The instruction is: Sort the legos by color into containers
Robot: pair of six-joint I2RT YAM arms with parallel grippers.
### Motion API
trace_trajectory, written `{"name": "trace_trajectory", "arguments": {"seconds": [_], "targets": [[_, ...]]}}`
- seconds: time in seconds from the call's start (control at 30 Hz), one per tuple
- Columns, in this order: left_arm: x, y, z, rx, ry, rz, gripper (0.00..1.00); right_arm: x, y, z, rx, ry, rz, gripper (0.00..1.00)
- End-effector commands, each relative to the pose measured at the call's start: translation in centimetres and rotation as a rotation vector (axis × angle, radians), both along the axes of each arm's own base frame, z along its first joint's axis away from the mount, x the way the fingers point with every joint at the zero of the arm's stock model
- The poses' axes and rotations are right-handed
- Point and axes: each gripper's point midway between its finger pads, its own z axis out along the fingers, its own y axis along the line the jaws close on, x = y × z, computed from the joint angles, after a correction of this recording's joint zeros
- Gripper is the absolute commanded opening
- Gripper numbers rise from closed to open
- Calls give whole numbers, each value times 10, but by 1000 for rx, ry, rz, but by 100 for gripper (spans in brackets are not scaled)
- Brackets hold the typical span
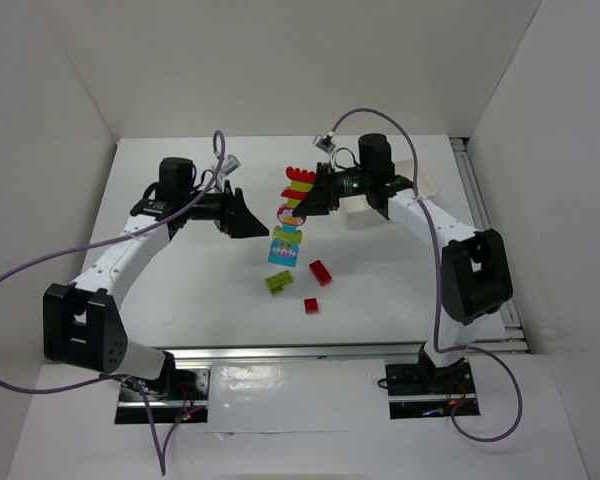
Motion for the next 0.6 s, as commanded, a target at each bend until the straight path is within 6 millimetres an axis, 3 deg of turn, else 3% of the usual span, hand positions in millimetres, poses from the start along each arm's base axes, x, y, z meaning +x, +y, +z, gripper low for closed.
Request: {"name": "trace_trajectory", "arguments": {"seconds": [0.0, 0.23, 0.5, 0.57], "targets": [[-6, -15, 13, -89, -56, -81, 100, -8, 13, 11, 22, -4, 70, 21], [-19, -37, 9, -93, -37, -152, 100, -9, 22, 11, 26, -13, 91, 21], [-26, -42, 1, -85, -36, -178, 87, -5, 23, 13, 34, -19, 70, 21], [-30, -42, -9, -87, 2, -171, 86, -4, 24, 16, 41, -24, 69, 21]]}}
